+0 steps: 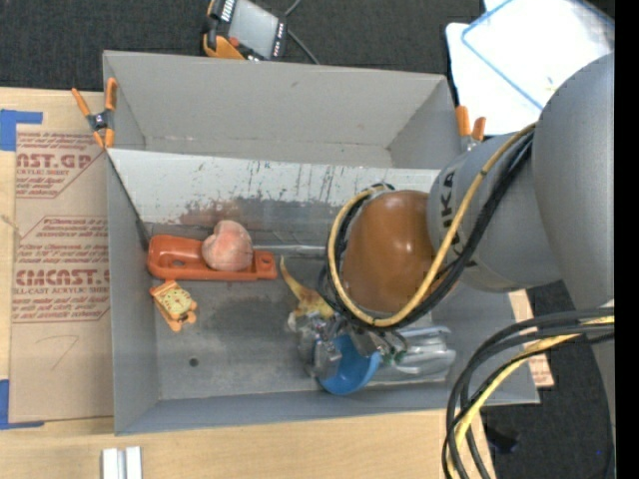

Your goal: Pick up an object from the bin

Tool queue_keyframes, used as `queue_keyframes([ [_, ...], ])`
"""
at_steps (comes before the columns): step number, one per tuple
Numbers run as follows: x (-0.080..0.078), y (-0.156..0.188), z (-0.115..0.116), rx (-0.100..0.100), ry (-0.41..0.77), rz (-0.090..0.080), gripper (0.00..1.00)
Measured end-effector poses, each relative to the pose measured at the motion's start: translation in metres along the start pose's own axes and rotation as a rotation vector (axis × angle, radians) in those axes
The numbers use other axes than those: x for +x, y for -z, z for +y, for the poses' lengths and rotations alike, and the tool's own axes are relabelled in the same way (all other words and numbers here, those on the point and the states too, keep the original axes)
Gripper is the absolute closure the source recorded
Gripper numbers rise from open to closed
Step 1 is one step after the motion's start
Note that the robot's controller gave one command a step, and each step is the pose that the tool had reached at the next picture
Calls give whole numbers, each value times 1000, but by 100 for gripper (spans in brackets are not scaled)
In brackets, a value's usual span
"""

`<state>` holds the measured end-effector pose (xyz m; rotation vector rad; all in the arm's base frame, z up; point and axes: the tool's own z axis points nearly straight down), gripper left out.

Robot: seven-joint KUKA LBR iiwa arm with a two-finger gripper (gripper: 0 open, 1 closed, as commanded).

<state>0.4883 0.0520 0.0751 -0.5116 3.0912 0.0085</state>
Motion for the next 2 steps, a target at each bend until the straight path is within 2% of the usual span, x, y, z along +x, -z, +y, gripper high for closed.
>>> queue_keyframes([
  [1,-3,29,16,0,26,-1,100],
  [2,0,4,4,-1,40,6,100],
])
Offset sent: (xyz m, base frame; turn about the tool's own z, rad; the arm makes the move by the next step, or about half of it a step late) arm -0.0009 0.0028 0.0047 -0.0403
